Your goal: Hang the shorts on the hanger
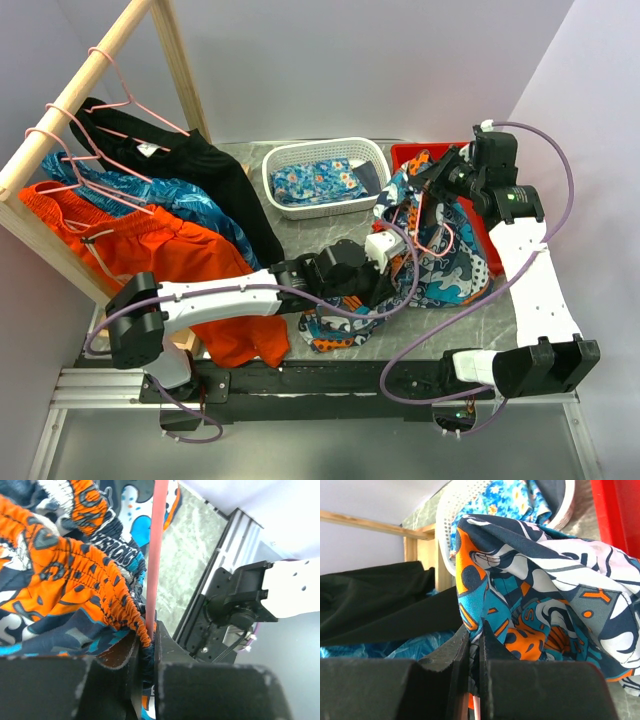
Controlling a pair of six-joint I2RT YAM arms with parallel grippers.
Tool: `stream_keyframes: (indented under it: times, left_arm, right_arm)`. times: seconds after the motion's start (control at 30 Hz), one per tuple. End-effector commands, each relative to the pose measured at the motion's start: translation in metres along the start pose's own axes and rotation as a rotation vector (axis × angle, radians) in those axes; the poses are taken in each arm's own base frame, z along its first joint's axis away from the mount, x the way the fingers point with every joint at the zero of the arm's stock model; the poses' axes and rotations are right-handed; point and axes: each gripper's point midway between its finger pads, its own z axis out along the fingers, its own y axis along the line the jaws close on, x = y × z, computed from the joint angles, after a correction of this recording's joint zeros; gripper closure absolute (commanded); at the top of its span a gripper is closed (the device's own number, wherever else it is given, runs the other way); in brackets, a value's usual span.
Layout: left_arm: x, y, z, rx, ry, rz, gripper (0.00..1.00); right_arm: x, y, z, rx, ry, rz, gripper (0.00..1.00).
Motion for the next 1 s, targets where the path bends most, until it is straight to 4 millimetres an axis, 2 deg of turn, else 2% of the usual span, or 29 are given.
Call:
stream_keyframes:
  times: [0.0, 0.03, 0.07, 0.1, 0.13, 0.17, 0.27, 0.33, 0.37, 0.43, 0.5, 0.53, 0.6, 0.67, 0.7, 0.77, 0.83, 0.9, 0.93, 0.97]
  left_arm:
    - [-0.033, -0.015, 0.005, 0.068, -0.119, -0.063, 0.99]
    - [-0.035, -0.016, 0.004, 0.07, -0.129, -0.074, 0.99]
    - [-0.041, -0.017, 0.0, 0.07, -0.153, -0.091, 0.99]
    - [-0.051, -0.018, -0.002, 0.068, -0.195, -0.137, 0.99]
    - [-0.049, -0.017, -0.003, 0.07, -0.208, -0.16, 0.99]
    - [-0.055, -0.023, -0.009, 0.094, -0.235, -0.174, 0.99]
    - [-0.06, -0.026, -0.018, 0.106, -0.283, -0.225, 0.99]
    - [-0.061, -0.026, -0.021, 0.11, -0.29, -0.246, 0.99]
    - [-0.069, -0.025, -0.026, 0.098, -0.322, -0.256, 0.99]
    - [-0.073, -0.024, -0.031, 0.093, -0.344, -0.277, 0.99]
    - [-0.088, -0.024, -0.043, 0.086, -0.402, -0.3, 0.99]
    - [-0.095, -0.024, -0.048, 0.081, -0.425, -0.31, 0.99]
    - [-0.113, -0.022, -0.061, 0.059, -0.478, -0.329, 0.99]
    - [-0.139, -0.027, -0.078, 0.062, -0.541, -0.338, 0.99]
    - [-0.146, -0.023, -0.084, 0.027, -0.562, -0.342, 0.99]
    - [-0.176, -0.028, -0.104, 0.023, -0.625, -0.352, 0.99]
    - [-0.199, -0.025, -0.121, -0.024, -0.682, -0.381, 0.99]
    - [-0.216, -0.025, -0.136, -0.037, -0.733, -0.389, 0.99]
    - [-0.231, -0.022, -0.147, -0.072, -0.772, -0.407, 0.99]
    - [-0.236, -0.019, -0.148, -0.096, -0.783, -0.413, 0.99]
  right_arm:
    - [0.004, 0.027, -0.017, -0.109, 0.011, -0.039, 1.0]
    - [0.001, 0.029, -0.019, -0.109, 0.001, -0.045, 1.0]
    - [-0.002, 0.027, -0.02, -0.097, -0.014, -0.049, 0.95]
    - [-0.005, 0.029, -0.024, -0.099, -0.034, -0.064, 0.84]
    - [-0.008, 0.031, -0.029, -0.1, -0.054, -0.072, 0.69]
    - [-0.014, 0.031, -0.032, -0.09, -0.083, -0.079, 0.42]
    - [-0.025, 0.043, -0.051, -0.109, -0.153, -0.117, 0.13]
    - [-0.035, 0.052, -0.066, -0.124, -0.202, -0.141, 0.06]
    - [-0.037, 0.055, -0.071, -0.125, -0.214, -0.146, 0.02]
    - [-0.048, 0.063, -0.088, -0.126, -0.275, -0.157, 0.0]
    - [-0.054, 0.064, -0.102, -0.106, -0.323, -0.156, 0.0]
    - [-0.064, 0.063, -0.112, -0.077, -0.382, -0.149, 0.0]
    - [-0.073, 0.055, -0.124, -0.023, -0.444, -0.124, 0.0]
    - [-0.084, 0.044, -0.131, 0.045, -0.514, -0.103, 0.0]
    - [-0.087, 0.039, -0.131, 0.076, -0.527, -0.088, 0.0]
    - [-0.095, 0.028, -0.131, 0.139, -0.557, -0.07, 0.0]
    - [-0.099, 0.019, -0.123, 0.171, -0.551, -0.057, 0.0]
    - [-0.101, 0.016, -0.117, 0.161, -0.543, -0.028, 0.0]
    - [-0.098, 0.012, -0.11, 0.159, -0.529, -0.016, 0.0]
    - [-0.098, 0.014, -0.107, 0.139, -0.53, -0.006, 0.0]
